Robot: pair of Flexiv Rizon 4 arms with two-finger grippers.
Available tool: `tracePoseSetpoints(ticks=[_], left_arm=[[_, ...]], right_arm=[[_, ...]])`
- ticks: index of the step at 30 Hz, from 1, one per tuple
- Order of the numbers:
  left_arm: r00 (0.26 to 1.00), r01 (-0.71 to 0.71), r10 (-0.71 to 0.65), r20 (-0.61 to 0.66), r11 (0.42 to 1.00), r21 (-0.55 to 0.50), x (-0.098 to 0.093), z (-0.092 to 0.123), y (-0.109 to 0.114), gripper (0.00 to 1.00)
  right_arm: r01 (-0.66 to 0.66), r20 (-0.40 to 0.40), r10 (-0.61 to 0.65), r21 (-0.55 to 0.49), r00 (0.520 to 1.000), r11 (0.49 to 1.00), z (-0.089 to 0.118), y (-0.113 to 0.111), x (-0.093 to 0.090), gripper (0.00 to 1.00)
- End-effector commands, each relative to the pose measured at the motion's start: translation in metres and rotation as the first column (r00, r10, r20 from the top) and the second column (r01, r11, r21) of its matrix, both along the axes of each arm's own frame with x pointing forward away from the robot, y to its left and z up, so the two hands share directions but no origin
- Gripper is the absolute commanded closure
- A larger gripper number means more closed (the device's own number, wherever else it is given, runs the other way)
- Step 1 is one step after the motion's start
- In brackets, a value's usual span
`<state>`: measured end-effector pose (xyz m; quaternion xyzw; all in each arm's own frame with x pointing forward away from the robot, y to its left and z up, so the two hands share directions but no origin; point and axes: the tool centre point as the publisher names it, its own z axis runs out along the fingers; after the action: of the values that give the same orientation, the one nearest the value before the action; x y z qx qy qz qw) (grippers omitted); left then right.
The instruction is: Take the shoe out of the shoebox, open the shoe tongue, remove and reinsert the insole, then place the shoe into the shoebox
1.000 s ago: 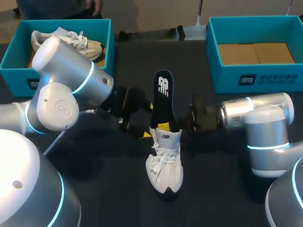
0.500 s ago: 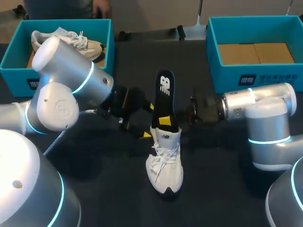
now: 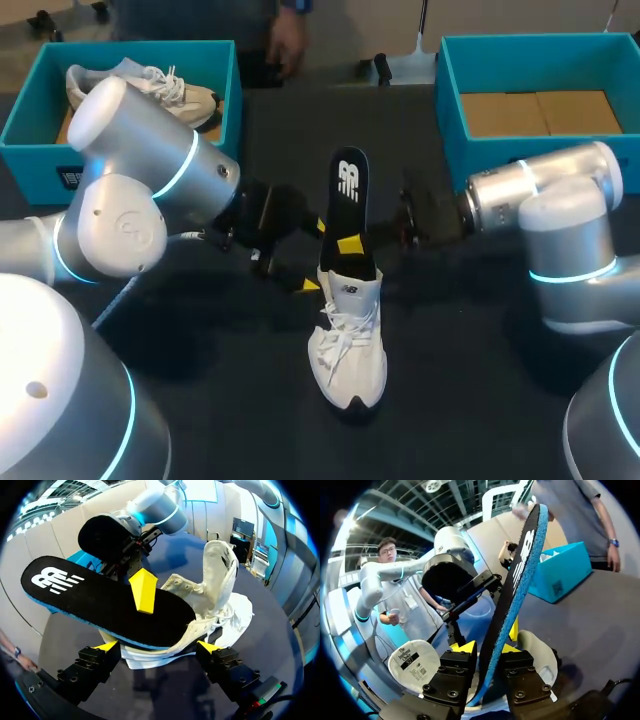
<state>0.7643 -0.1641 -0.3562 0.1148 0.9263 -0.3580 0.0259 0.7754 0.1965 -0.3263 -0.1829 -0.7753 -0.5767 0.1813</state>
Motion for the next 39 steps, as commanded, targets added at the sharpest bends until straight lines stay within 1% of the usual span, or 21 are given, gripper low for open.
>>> tracePoseSetpoints(ticks=[1, 9, 10, 11, 12, 17, 22, 28, 33, 34, 36, 38, 39], left_arm=[[1.0, -0.001, 0.001, 0.001, 1.0, 0.002, -0.001, 0.0, 0.0, 0.0], [1.0, -0.001, 0.001, 0.001, 1.0, 0.002, -0.001, 0.0, 0.0, 0.0], [1.0, -0.001, 0.001, 0.001, 1.0, 0.002, -0.001, 0.0, 0.0, 0.0], [1.0, -0.001, 0.001, 0.001, 1.0, 0.002, -0.001, 0.0, 0.0, 0.0], [1.0, -0.001, 0.001, 0.001, 1.0, 0.002, -0.001, 0.0, 0.0, 0.0], [1.0, -0.001, 0.001, 0.001, 1.0, 0.002, -0.001, 0.0, 0.0, 0.0], [1.0, -0.001, 0.001, 0.001, 1.0, 0.002, -0.001, 0.0, 0.0, 0.0], [1.0, -0.001, 0.001, 0.001, 1.0, 0.002, -0.001, 0.0, 0.0, 0.0], [1.0, -0.001, 0.001, 0.001, 1.0, 0.002, -0.001, 0.0, 0.0, 0.0], [1.0, -0.001, 0.001, 0.001, 1.0, 0.002, -0.001, 0.0, 0.0, 0.0], [1.0, -0.001, 0.001, 0.001, 1.0, 0.002, -0.001, 0.0, 0.0, 0.0], [1.0, -0.001, 0.001, 0.001, 1.0, 0.002, -0.001, 0.0, 0.0, 0.0], [1.0, -0.001, 0.001, 0.001, 1.0, 0.002, -0.001, 0.0, 0.0, 0.0]], right_arm=[[-0.039, -0.019, 0.038, -0.054, 0.999, 0.998, 0.002, -0.002, 0.002, 0.75], [-0.087, -0.059, 0.081, -0.125, 0.995, 0.988, 0.0, 0.0, -0.003, 0.77], [-0.087, -0.06, 0.08, -0.125, 0.995, 0.988, -0.001, 0.0, -0.004, 0.81], [-0.084, -0.064, 0.077, -0.124, 0.995, 0.989, -0.002, 0.0, -0.004, 0.93], [-0.082, -0.067, 0.074, -0.124, 0.995, 0.989, -0.004, -0.001, -0.005, 1.0], [-0.096, -0.089, 0.086, -0.119, 0.992, 0.988, -0.011, -0.004, -0.012, 1.0], [-0.123, -0.129, 0.106, -0.132, 0.986, 0.984, -0.016, -0.001, -0.025, 1.0], [-0.134, -0.177, 0.107, -0.147, 0.978, 0.98, -0.024, -0.003, -0.041, 1.0], [-0.154, -0.208, 0.119, -0.165, 0.971, 0.974, -0.026, -0.001, -0.044, 1.0], [-0.153, -0.209, 0.116, -0.17, 0.971, 0.974, -0.027, -0.001, -0.044, 1.0], [-0.139, -0.189, 0.105, -0.176, 0.976, 0.975, -0.022, -0.003, -0.039, 0.8], [-0.132, -0.17, 0.1, -0.185, 0.98, 0.974, -0.016, -0.003, -0.034, 0.73], [-0.132, -0.164, 0.102, -0.187, 0.981, 0.973, -0.014, -0.003, -0.032, 0.74]])
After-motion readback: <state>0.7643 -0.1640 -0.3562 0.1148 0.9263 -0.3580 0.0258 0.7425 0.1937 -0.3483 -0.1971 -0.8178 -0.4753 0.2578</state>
